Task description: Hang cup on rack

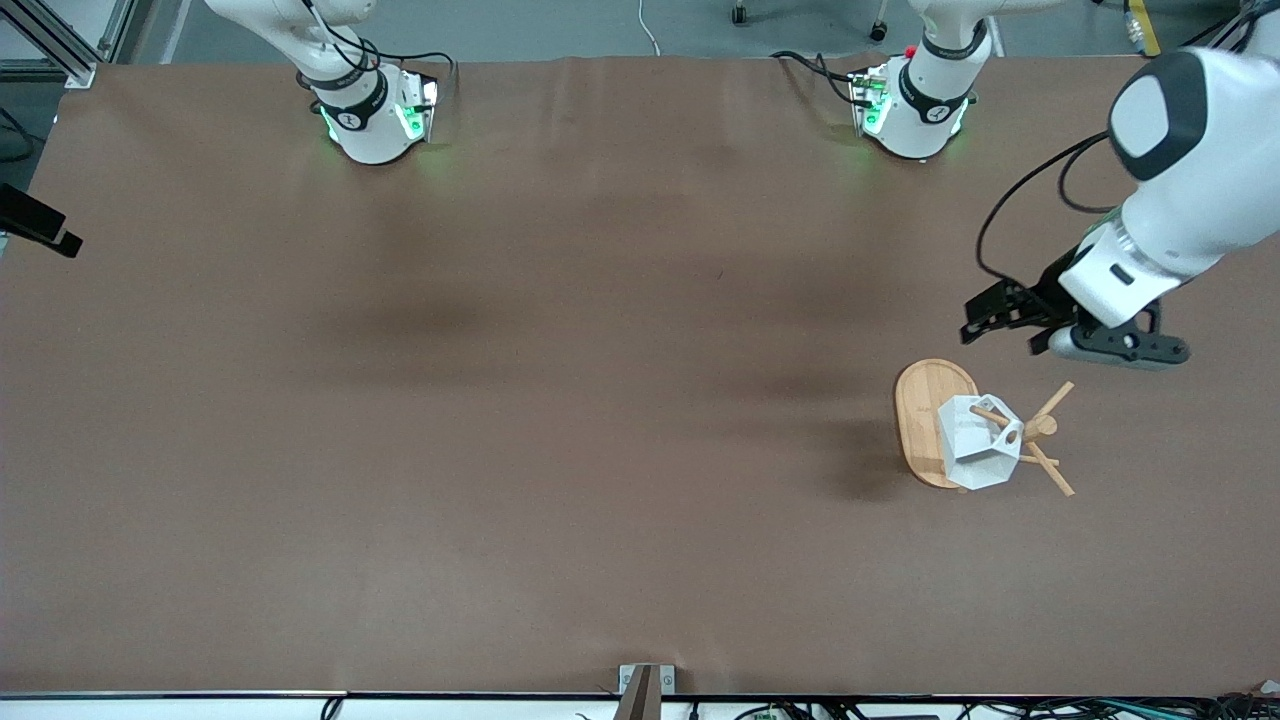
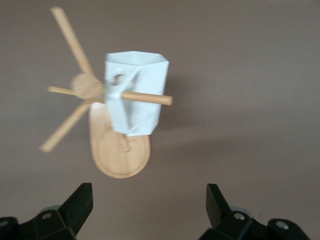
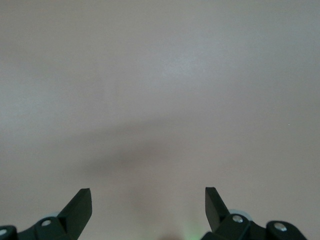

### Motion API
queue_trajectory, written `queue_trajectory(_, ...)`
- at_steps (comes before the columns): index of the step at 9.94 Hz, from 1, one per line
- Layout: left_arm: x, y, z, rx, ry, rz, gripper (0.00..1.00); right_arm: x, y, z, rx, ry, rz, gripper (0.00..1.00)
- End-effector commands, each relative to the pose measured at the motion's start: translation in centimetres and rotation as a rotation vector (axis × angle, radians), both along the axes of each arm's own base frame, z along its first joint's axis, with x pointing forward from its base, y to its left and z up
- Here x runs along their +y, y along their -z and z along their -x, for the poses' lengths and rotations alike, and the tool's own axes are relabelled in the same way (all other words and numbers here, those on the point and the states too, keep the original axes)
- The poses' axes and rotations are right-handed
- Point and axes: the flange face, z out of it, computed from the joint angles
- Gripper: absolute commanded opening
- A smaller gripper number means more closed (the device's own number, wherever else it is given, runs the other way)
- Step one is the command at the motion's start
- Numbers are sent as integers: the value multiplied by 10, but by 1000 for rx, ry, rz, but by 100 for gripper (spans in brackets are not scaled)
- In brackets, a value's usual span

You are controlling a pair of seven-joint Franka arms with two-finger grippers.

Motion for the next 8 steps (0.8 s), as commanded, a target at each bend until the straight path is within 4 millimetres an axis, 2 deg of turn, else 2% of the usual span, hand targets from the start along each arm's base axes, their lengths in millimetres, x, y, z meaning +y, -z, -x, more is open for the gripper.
queue_trajectory(1,11,-37,0,58,30,-84,100,-2,-1,3,-10,-10,5,100)
queue_trajectory(2,20,-63,2,39,11,-82,100,-3,0,4,-5,-8,4,100)
queue_trajectory(3,20,-79,11,69,5,-88,100,-5,0,4,-4,-5,4,100)
queue_trajectory(6,22,-100,25,76,-6,-92,100,-6,0,4,-4,-2,4,100)
queue_trajectory(7,33,-107,33,85,-42,-94,100,-6,0,4,-6,-2,3,100)
queue_trajectory(8,34,-108,40,117,-72,-91,100,-6,0,4,-9,-4,3,100)
